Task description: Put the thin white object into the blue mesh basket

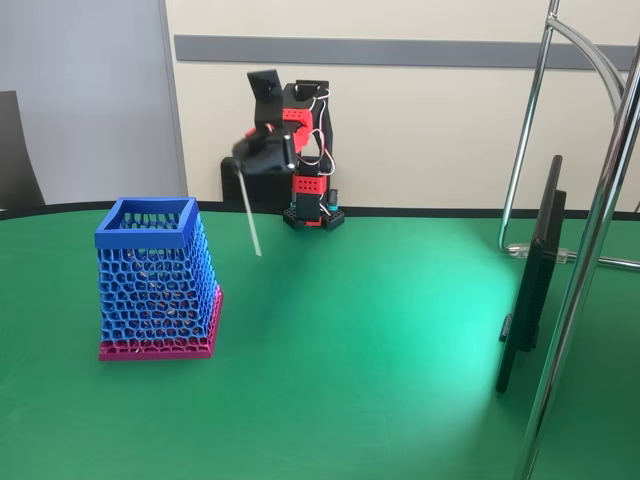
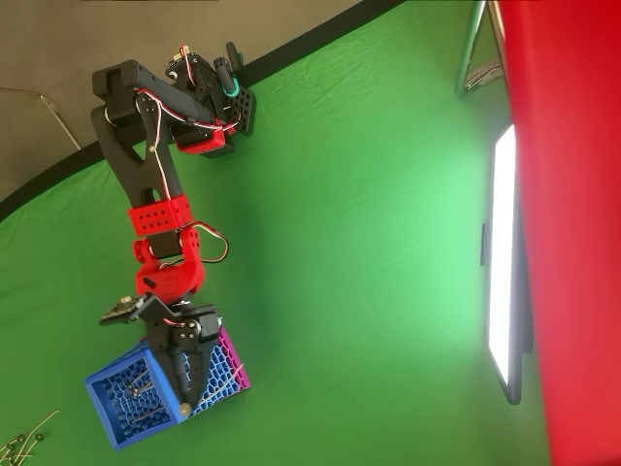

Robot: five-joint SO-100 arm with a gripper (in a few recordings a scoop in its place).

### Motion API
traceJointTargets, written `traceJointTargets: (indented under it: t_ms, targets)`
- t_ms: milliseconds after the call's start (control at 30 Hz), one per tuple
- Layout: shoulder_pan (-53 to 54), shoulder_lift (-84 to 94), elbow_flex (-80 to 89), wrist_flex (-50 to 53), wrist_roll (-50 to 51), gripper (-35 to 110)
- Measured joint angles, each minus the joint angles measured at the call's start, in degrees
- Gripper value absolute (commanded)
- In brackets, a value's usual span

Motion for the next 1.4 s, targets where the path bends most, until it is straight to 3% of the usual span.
traceJointTargets:
  t_ms: [200, 467, 867, 1033, 1233, 1400]
  targets:
    - [4.2, -0.7, -4.3, -12.7, -5.8, 1]
    - [10.1, -1.4, -6.0, -18.1, -12.9, 1]
    - [14.7, -0.3, 8.6, -17.4, -10.2, 7]
    - [13.3, 3.4, 12.7, -12.7, -6.0, 14]
    - [12.8, 8.4, 16.1, -3.2, -0.1, 15]
    - [15.1, 10.3, 18.1, -1.6, 4.3, 14]
